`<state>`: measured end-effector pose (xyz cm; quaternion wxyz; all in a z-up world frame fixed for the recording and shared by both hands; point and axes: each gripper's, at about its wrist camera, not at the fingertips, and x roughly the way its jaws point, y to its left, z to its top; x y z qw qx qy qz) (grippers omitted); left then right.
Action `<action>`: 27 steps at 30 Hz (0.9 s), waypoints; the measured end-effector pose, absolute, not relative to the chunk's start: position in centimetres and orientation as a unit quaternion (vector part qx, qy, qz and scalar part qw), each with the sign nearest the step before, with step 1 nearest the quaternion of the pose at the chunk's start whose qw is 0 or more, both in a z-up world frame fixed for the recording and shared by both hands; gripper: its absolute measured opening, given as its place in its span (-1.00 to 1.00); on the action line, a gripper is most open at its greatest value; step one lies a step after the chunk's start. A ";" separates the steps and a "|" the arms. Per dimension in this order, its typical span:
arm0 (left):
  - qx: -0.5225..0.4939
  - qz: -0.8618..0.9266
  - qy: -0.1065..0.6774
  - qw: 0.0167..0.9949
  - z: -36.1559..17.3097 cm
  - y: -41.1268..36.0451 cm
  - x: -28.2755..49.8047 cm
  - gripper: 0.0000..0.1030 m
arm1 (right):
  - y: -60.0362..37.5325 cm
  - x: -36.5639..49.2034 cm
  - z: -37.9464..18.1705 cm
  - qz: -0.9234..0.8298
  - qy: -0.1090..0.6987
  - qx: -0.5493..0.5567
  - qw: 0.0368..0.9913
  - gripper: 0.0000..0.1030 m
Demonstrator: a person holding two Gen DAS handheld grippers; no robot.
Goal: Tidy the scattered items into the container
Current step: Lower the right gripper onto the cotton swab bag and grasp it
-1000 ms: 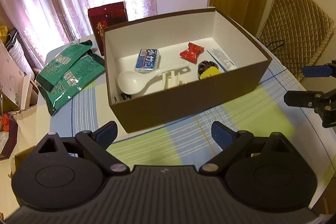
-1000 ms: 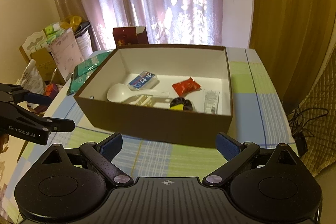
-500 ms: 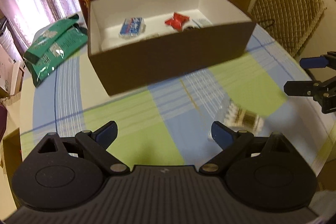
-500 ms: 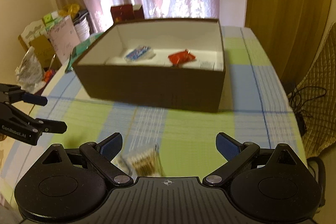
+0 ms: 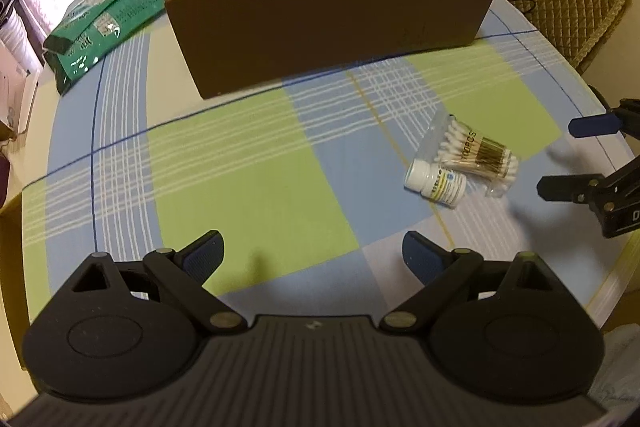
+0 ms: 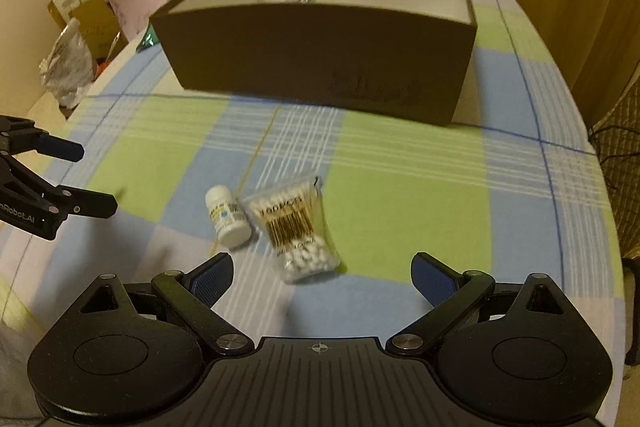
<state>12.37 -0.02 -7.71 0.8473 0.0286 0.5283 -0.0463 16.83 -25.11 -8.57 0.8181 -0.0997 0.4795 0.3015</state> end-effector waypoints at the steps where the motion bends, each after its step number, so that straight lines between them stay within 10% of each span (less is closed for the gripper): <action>1: 0.028 -0.046 0.530 0.847 -7.8 0.0 12.3 0.83 | -25.0 16.9 -8.8 0.303 0.482 -0.100 0.816 0.95; 18: 0.020 -0.019 0.541 0.840 -8.6 1.5 13.0 0.83 | -24.5 17.7 -11.4 0.336 0.466 -0.136 0.807 0.93; 21: 0.020 -0.018 0.544 0.839 -8.8 1.6 13.1 0.83 | -24.1 17.9 -12.0 0.353 0.462 -0.147 0.800 0.27; 25: 0.023 -0.018 0.544 0.839 -8.8 1.5 13.3 0.83 | -23.7 18.2 -12.7 0.357 0.453 -0.149 0.803 0.26; 27: 0.024 -0.019 0.544 0.839 -8.8 1.5 13.3 0.83 | -23.7 18.4 -12.8 0.356 0.458 -0.149 0.801 -0.30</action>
